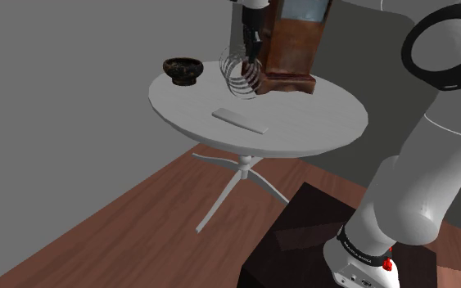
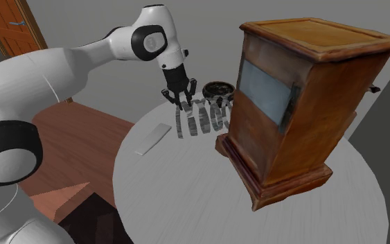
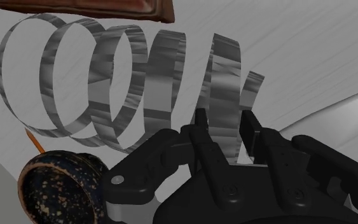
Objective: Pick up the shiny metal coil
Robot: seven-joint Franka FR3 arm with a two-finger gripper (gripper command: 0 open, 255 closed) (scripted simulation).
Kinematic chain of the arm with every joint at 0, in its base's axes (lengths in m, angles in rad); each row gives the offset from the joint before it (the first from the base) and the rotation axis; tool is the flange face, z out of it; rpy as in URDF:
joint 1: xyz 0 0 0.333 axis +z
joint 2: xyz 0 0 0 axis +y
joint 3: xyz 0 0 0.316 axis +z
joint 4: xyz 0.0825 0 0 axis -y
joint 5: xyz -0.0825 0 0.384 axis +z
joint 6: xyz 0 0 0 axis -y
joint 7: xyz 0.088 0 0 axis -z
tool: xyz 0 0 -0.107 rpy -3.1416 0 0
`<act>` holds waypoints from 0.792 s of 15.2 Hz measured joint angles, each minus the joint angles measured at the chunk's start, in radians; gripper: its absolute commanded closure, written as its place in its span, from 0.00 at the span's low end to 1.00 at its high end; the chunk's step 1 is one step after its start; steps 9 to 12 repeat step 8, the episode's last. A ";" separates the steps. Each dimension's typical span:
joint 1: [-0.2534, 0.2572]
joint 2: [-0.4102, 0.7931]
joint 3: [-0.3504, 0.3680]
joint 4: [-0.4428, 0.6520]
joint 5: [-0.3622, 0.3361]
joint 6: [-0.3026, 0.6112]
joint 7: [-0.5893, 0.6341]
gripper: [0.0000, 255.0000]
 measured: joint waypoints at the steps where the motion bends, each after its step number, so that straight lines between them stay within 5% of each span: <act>1: 0.000 0.005 0.000 0.020 0.002 -0.014 -0.004 1.00; 12: -0.005 0.046 -0.004 0.160 0.013 -0.112 -0.028 1.00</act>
